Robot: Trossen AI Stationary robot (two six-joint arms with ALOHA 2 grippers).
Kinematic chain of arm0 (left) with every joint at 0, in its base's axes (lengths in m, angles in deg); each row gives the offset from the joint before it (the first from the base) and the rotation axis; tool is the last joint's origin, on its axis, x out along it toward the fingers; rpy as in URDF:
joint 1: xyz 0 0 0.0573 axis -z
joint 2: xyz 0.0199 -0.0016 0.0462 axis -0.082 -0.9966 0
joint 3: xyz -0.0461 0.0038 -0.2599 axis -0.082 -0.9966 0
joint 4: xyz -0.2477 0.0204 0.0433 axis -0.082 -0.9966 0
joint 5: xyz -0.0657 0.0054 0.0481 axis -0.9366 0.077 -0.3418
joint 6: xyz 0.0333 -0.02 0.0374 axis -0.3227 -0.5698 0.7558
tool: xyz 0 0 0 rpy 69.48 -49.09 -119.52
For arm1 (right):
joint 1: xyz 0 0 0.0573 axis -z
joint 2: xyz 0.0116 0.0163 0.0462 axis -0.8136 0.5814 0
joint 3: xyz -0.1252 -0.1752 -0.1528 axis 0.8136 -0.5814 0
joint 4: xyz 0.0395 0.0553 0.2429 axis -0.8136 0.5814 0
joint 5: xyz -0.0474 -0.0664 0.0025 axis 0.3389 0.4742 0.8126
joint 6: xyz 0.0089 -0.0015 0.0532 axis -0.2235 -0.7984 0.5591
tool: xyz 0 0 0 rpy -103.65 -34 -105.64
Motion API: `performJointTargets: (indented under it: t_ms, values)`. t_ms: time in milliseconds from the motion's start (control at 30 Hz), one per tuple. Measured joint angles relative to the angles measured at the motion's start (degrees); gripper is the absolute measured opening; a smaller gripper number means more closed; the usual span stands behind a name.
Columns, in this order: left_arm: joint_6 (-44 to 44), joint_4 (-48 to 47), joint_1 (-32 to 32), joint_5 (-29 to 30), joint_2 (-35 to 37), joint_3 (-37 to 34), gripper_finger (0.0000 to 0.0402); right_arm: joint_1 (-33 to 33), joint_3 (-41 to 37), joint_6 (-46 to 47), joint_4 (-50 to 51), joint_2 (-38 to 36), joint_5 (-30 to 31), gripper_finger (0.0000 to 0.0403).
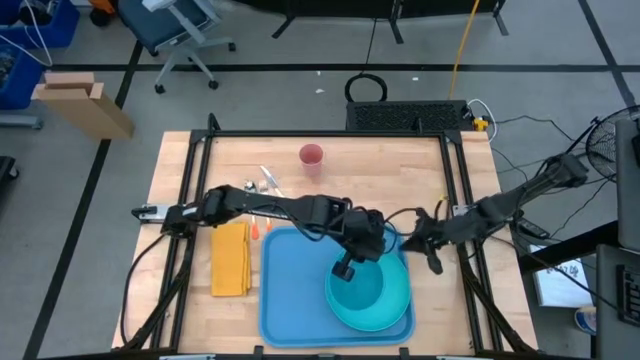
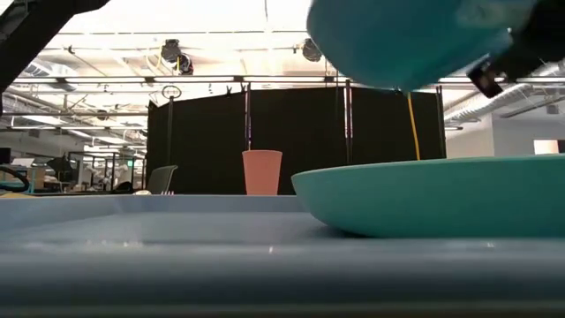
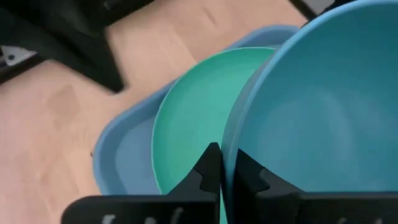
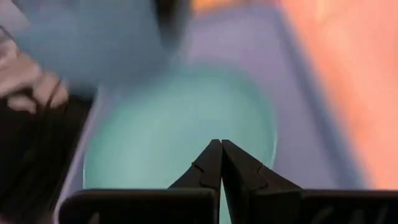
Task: Set up tray
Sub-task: Put the blue bowl on the light green plate on the blue serving tray
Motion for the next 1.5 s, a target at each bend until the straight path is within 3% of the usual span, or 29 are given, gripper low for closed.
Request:
performJointTargets:
  t_ms: [200, 333, 600, 1133, 1500]
  values:
    - [0.4, 1.7, -0.5, 1.8, -2.7, 0.0, 0.0006, 2.4, -0.1, -14.3, -7.5, -5.9, 6.0, 0.0]
    - [1.1, 2.7, -1.1, 2.1, -5.2, 0.0, 0.0006, 4.4, -0.1, -18.4, -11.0, -6.9, 9.5, 0.0]
    - [1.5, 2.0, -2.2, 1.7, -9.2, 0.0, 0.0006, 6.9, -0.5, -18.5, -10.1, -6.3, 10.2, 0.0]
    - [-0.1, 3.4, -1.2, -0.9, -9.5, 0.0, 0.0007, 8.6, -0.5, -18.8, -8.6, -6.5, 9.2, 0.0]
    - [-1.3, 7.0, -0.1, -0.5, -9.5, 0.0, 0.0065, 8.6, -0.5, -17.3, -8.6, -6.5, 7.7, 0.0]
